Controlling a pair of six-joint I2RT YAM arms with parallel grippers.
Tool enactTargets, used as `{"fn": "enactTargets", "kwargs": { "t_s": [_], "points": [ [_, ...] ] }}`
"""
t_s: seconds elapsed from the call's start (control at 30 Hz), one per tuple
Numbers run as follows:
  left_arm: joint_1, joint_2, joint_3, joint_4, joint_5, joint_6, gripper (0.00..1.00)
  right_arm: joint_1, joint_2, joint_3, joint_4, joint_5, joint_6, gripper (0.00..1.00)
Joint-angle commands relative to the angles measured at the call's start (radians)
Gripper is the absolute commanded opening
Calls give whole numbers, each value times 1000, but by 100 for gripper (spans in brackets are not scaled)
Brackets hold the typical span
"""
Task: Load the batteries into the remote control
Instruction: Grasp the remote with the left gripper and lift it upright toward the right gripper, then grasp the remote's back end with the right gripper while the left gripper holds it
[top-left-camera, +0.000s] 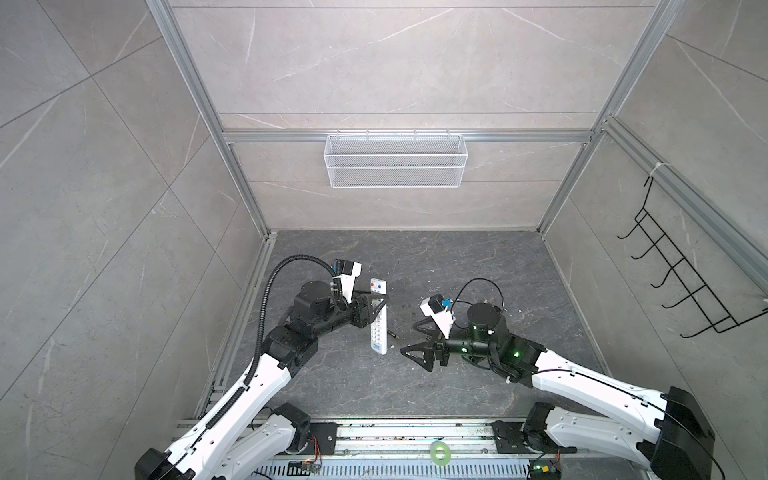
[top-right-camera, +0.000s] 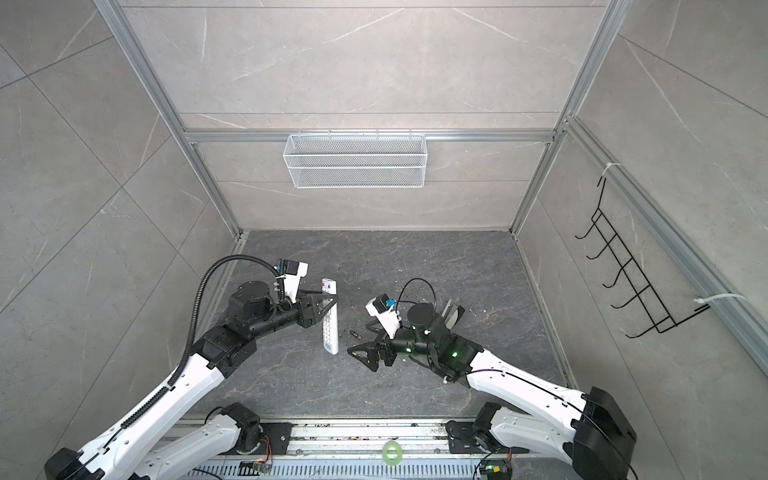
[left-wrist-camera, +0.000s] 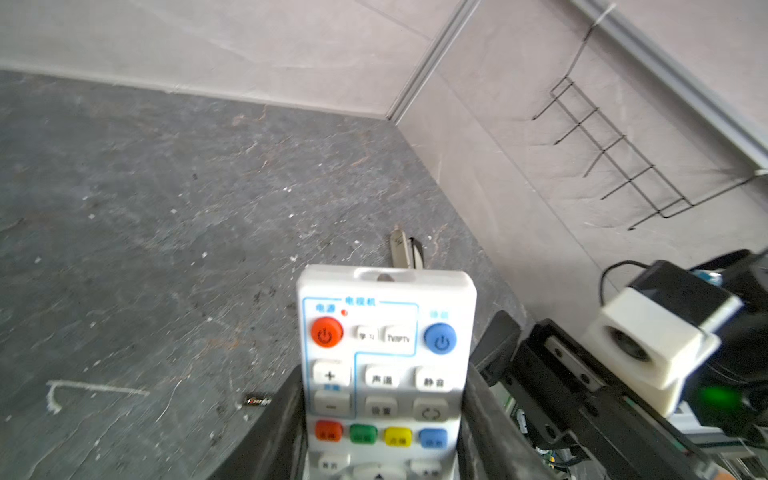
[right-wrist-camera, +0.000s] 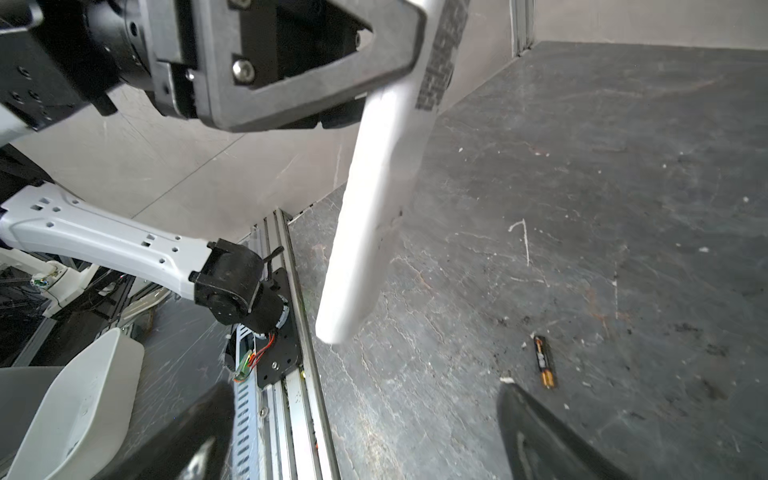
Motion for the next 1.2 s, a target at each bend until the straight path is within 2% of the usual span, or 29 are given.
{"fn": "enactTargets", "kwargs": {
  "t_s": [0.0,0.13,0.27,0.47,0.6,0.7,1.17],
  "points": [
    [13,-17,-18,183,141,26,0,3,-3,1,162,-30,-25,100],
    [16,9,-22,292,246,-5,0,1,-13,-103,375,-27,9,100],
    [16,13,-20,342,315,-34,0,-11,32,-118,445,-86,4,100],
    [15,21,18,335,413,-52,0,-60,57,-171,669,-131,95,100],
    [16,11,22,339,468,-70,0,-66,84,-148,713,-216,107,100],
    [16,7,28,334,484,-70,0,-65,126,-123,746,-288,135,100],
    [16,-5,57,326,483,-78,0,-65,272,-93,940,-380,292,99]
  ]
}}
